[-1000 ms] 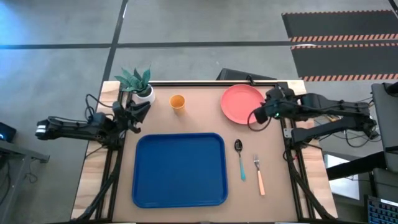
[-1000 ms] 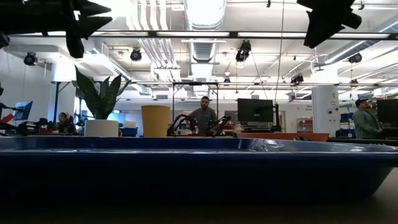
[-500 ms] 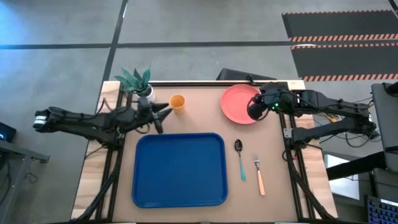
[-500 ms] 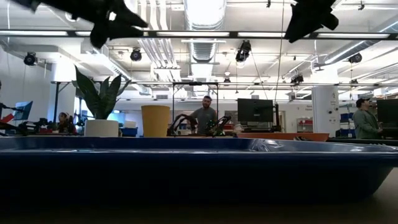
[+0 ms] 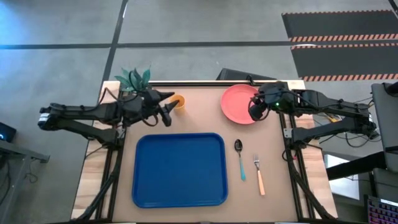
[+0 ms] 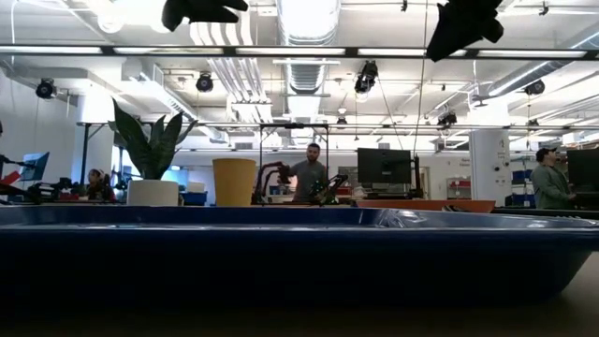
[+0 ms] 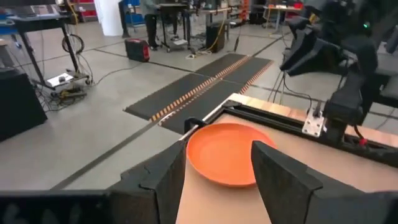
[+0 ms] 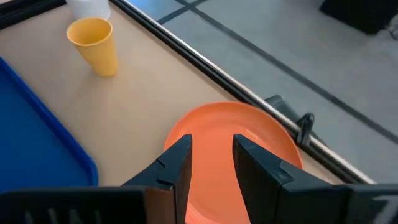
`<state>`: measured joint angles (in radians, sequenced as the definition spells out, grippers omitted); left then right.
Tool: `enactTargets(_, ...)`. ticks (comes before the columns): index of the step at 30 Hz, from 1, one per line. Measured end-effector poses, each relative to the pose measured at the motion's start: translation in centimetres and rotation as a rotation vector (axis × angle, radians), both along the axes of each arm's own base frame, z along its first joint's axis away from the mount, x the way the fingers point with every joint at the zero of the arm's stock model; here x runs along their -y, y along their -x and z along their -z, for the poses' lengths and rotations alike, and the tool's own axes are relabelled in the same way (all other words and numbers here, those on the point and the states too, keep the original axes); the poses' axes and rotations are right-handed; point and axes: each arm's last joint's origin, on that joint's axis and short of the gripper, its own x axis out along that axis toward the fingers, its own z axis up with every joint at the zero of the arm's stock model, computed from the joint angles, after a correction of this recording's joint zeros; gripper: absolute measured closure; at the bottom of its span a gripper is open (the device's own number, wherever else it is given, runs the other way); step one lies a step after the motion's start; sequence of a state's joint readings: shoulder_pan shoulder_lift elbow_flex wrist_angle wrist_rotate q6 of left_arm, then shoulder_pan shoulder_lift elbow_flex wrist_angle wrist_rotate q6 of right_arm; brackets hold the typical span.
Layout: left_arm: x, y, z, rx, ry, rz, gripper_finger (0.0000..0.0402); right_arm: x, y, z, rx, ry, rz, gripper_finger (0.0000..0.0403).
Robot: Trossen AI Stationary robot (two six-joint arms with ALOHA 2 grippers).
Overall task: Pick and place plate/cup/fork/spoon on tray
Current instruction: Put the yellow cup on the blue tray
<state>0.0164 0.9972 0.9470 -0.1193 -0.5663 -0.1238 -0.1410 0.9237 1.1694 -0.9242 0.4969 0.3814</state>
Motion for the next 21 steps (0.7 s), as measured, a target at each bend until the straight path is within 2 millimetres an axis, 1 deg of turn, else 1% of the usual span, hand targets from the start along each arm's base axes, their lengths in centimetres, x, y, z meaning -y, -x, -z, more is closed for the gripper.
enactTargets(5,-0.09,0.49,-0.35,0.036,0.021,-0.009,0.0234,0.05,-0.34,-0.36,0.017,0.044,-0.039,0.0296)
enactTargets(11,-0.10,0.49,-0.50,0.051,0.035,-0.018,0.0234,0.05,-0.53,-0.53,0.017,0.070,-0.073,0.0296)
enactTargets(18,-0.12,0.38,-0.22,0.045,0.043,-0.026,0.0234,0.05,-0.53,-0.53,0.013,0.074,-0.079,0.0296)
enactTargets(21,-0.12,0.09,0.27,0.006,0.041,-0.027,0.0234,-0.02,-0.62,-0.57,0.026,0.058,-0.101,0.0296)
